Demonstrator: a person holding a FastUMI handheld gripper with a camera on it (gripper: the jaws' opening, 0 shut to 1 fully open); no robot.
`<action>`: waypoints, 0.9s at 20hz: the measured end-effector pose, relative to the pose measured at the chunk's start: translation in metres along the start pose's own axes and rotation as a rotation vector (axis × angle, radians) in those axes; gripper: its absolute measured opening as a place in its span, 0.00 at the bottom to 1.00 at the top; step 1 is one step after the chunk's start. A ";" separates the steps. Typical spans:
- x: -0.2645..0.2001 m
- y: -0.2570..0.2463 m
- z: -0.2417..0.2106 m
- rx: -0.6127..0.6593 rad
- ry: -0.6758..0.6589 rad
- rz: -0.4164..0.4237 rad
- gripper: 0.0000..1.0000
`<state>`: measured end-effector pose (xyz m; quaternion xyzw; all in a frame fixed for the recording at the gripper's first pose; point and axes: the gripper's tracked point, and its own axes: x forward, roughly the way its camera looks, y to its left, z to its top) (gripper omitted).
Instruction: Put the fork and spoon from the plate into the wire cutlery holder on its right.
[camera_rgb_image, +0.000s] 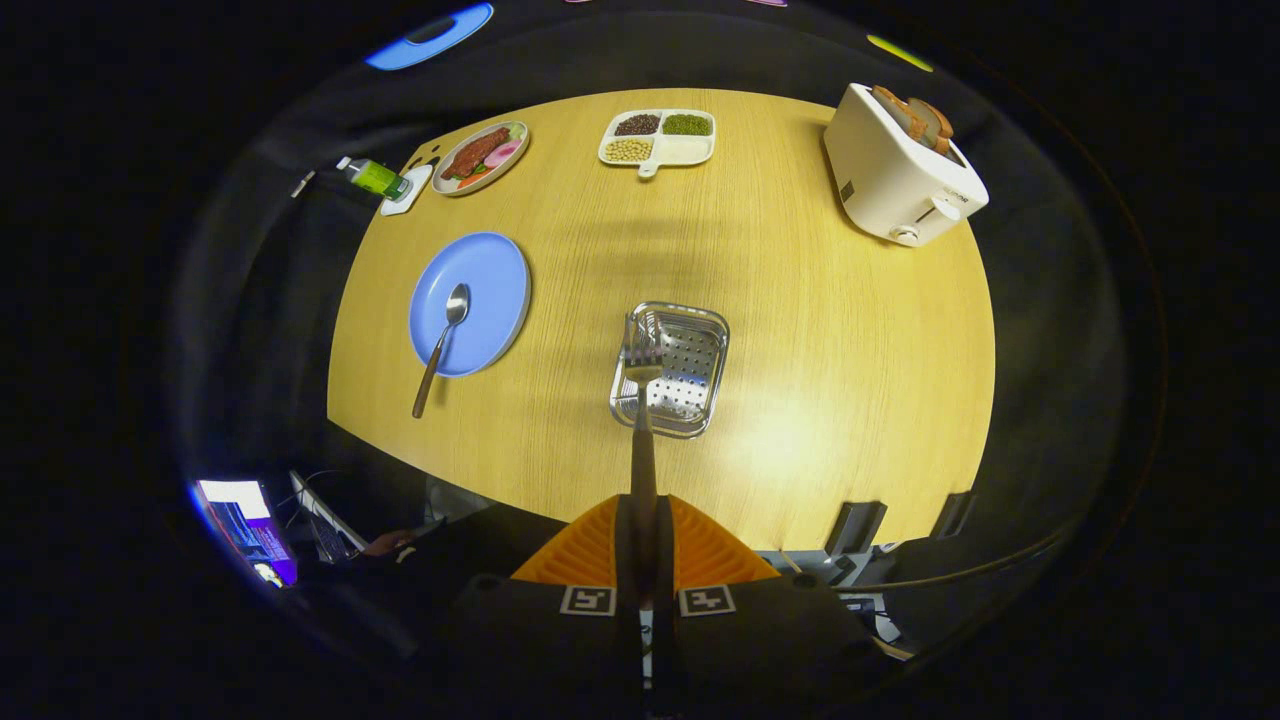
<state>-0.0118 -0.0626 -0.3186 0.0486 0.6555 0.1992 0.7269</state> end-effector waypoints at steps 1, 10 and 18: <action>0.003 -0.006 -0.002 -0.002 0.014 -0.012 0.08; 0.051 -0.017 0.011 -0.025 0.156 -0.047 0.08; 0.066 -0.017 0.019 -0.032 0.147 -0.062 0.12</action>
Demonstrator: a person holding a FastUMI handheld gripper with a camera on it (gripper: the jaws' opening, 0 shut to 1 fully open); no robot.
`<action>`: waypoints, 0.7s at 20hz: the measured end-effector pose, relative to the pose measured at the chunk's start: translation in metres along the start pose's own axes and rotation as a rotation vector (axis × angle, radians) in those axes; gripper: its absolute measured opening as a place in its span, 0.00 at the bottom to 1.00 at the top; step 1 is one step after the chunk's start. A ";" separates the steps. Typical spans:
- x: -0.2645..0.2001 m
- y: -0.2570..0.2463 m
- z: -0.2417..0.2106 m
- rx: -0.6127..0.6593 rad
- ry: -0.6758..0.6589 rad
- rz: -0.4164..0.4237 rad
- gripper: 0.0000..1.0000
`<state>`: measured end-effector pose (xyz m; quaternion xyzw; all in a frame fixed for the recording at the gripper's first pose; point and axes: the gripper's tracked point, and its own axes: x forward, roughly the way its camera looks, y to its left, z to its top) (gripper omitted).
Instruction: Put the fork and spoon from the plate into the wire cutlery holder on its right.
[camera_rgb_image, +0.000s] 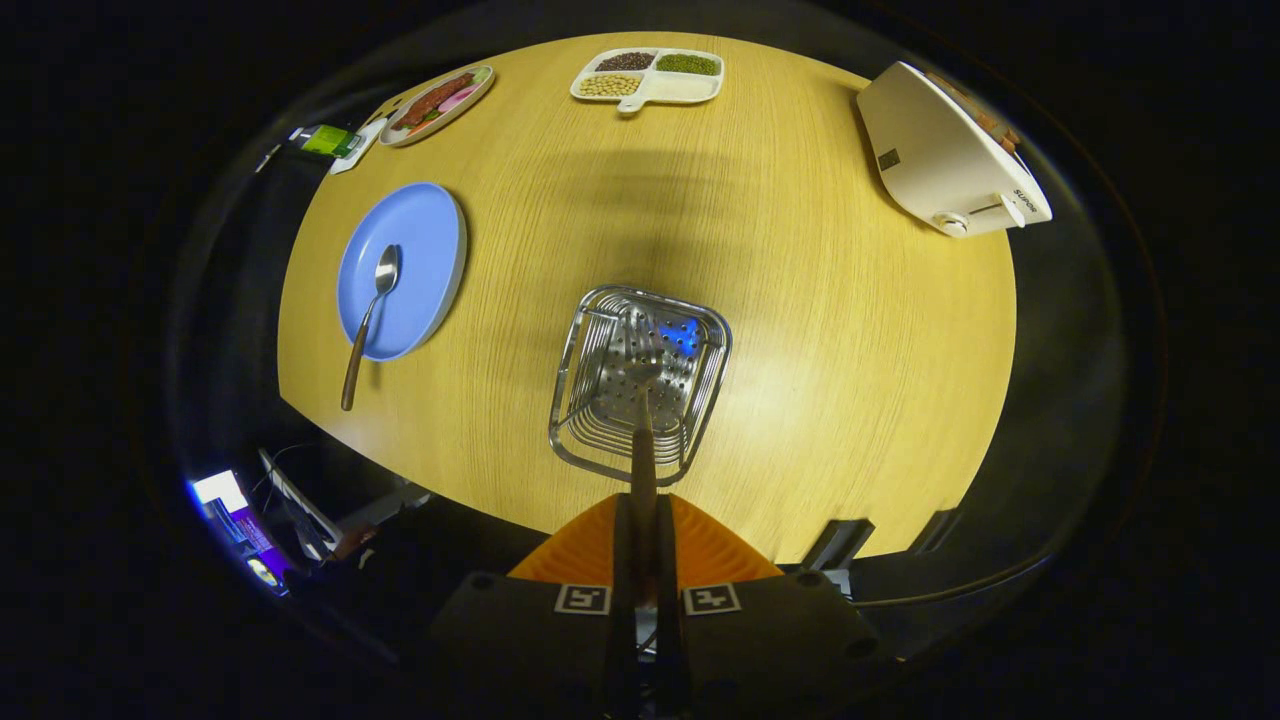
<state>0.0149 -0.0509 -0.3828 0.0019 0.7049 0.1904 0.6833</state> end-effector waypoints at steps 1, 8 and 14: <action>0.000 0.000 0.003 0.005 -0.020 0.004 0.14; -0.030 -0.001 0.025 0.068 -0.218 0.013 0.30; -0.070 0.070 0.048 0.064 -0.374 0.104 0.36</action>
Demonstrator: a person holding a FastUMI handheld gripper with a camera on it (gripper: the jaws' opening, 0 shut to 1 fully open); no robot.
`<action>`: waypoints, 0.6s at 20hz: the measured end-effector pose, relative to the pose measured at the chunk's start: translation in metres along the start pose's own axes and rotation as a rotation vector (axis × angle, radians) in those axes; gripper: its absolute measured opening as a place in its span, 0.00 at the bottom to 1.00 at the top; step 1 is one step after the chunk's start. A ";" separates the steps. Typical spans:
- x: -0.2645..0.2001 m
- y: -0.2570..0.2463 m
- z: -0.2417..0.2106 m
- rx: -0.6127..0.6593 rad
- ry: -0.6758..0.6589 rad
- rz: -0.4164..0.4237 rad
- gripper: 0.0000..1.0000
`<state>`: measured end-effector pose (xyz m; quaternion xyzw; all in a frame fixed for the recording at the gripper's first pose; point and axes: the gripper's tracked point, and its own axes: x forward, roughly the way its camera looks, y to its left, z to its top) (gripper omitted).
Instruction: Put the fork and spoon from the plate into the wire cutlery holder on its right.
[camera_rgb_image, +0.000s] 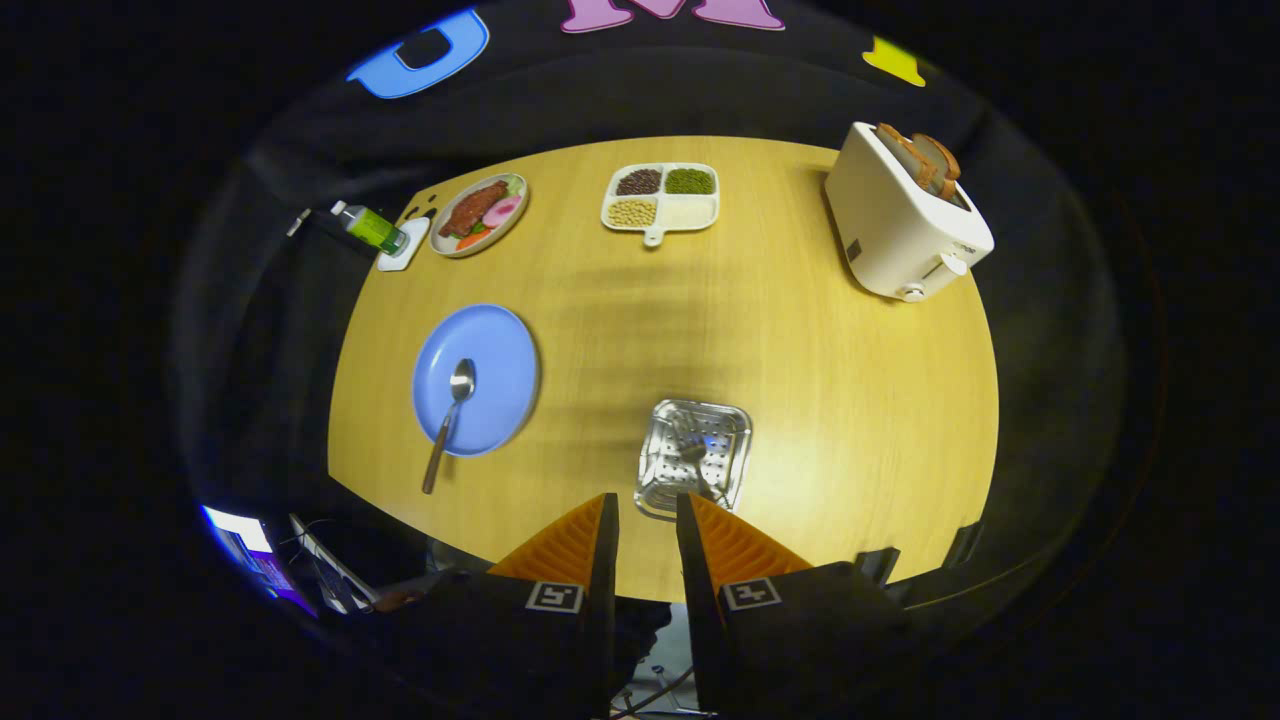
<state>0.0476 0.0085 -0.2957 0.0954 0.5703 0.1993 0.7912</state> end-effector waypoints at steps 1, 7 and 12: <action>0.000 0.018 0.001 -0.008 -0.011 0.024 0.40; 0.031 0.135 -0.002 -0.045 0.005 0.161 0.40; 0.088 0.193 -0.011 -0.051 0.060 0.174 0.40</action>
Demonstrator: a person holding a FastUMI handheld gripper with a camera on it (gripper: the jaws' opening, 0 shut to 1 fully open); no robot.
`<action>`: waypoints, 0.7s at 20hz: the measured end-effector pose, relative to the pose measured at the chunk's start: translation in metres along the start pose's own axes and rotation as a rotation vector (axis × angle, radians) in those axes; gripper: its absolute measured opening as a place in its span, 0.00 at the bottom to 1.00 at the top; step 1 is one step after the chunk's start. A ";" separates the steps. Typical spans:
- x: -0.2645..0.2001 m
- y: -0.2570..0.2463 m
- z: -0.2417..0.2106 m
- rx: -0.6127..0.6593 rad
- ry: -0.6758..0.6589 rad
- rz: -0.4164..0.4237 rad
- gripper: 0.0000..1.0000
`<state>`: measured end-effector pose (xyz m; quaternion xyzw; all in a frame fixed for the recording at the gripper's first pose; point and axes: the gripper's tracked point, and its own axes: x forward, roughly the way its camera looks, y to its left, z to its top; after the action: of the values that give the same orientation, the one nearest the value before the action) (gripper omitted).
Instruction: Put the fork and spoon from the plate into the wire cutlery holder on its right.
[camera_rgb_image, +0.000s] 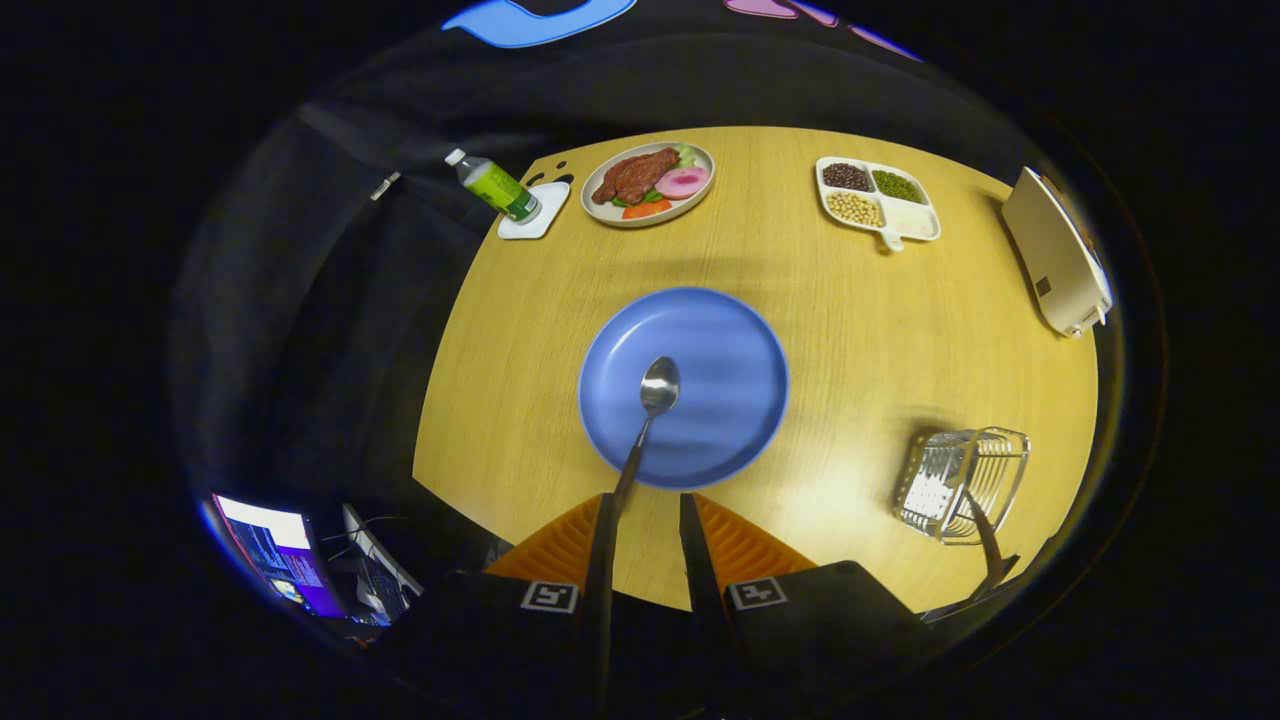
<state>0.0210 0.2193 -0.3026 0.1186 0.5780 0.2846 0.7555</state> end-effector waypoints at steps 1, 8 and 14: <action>0.014 0.004 -0.001 0.007 0.010 -0.006 0.40; 0.091 0.006 -0.007 0.038 0.058 -0.096 0.40; 0.125 -0.004 -0.006 0.042 0.065 -0.169 0.40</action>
<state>0.0381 0.2858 -0.4068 0.0759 0.6161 0.2115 0.7549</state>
